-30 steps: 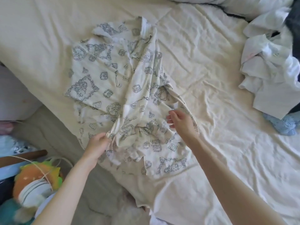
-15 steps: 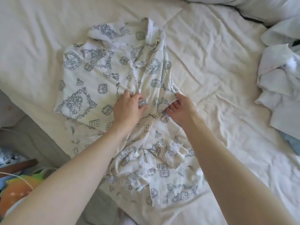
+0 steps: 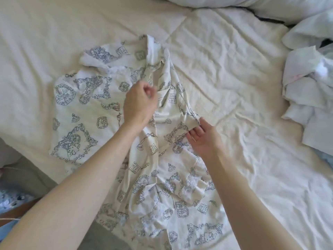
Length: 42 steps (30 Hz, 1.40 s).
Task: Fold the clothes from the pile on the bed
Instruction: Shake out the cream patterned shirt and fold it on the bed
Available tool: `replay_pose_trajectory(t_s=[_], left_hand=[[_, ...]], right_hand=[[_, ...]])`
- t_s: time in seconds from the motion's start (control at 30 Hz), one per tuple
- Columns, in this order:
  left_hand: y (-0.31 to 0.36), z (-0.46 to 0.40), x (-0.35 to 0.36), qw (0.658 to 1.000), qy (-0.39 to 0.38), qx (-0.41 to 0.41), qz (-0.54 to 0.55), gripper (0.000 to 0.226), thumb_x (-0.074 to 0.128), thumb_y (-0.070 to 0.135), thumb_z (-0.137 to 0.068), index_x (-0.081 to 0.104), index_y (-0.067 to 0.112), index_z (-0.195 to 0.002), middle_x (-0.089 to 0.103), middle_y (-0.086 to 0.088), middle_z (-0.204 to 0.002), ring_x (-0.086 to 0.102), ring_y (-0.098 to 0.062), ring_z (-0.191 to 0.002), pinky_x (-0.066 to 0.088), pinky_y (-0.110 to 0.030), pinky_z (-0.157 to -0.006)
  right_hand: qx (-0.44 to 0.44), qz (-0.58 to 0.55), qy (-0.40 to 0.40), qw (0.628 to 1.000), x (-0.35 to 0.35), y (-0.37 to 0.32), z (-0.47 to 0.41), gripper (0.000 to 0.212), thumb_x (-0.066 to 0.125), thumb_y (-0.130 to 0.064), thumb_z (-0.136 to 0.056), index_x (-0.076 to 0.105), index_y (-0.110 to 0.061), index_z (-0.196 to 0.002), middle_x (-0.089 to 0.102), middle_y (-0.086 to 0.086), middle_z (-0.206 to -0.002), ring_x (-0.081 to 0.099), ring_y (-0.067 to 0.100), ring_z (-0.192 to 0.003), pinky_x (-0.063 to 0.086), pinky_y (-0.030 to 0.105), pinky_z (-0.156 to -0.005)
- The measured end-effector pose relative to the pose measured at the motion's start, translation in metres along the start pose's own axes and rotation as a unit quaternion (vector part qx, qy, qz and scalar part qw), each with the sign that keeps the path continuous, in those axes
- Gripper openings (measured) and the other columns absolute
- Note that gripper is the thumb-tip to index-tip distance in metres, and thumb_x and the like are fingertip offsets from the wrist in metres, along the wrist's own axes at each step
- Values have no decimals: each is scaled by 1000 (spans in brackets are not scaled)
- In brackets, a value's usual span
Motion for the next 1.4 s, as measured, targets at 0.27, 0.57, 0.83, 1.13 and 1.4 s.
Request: replay_pose_trajectory(t_s=[0.27, 0.57, 0.83, 1.13, 1.4], left_hand=[[20, -56, 33, 993, -76, -84, 31, 15, 58, 25, -88, 63, 14, -78, 63, -1, -80, 59, -16, -72, 43, -29, -70], [9, -64, 37, 829, -208, -291, 430, 12, 48, 7, -95, 60, 11, -96, 63, -3, -76, 62, -16, -67, 53, -26, -57], [52, -94, 57, 855, -190, -205, 436, 53, 50, -15, -87, 40, 4, -135, 56, -10, -125, 62, -18, -89, 54, -28, -76], [39, -73, 69, 985, -158, 0, -74, 27, 56, 27, -88, 43, 17, -66, 47, 4, -68, 50, -18, -69, 36, -27, -59], [33, -14, 28, 998, -39, 23, 31, 28, 56, 9, -88, 54, 9, -116, 52, -6, -111, 51, -17, -98, 37, -15, -81]], right_hand=[[26, -22, -34, 999, -7, -5, 1, 13, 51, -14, -96, 59, -8, -88, 70, 1, -69, 65, 15, -72, 49, 26, -68], [27, -38, -25, 999, 7, -9, -4, 13, 53, -20, -96, 59, -11, -90, 67, -4, -60, 57, 13, -68, 45, 26, -68], [15, -173, -54, 983, 2, -22, -6, 17, 50, -16, -96, 58, -5, -105, 67, 4, -101, 61, 19, -99, 46, 30, -87], [-18, 67, 9, 998, 3, -6, -9, 8, 56, -15, -94, 57, -9, -99, 59, 6, -77, 57, 22, -73, 48, 35, -69], [-49, 96, 4, 994, -1, -7, 10, 11, 52, -14, -97, 55, -12, -107, 65, 7, -97, 64, 19, -87, 55, 30, -78]])
Point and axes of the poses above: each hand's wrist, its own z-axis away from the middle knuckle, its own x-axis out of the palm, y = z × x, the point moved 5 cm from there along -z, towards the middle knuckle
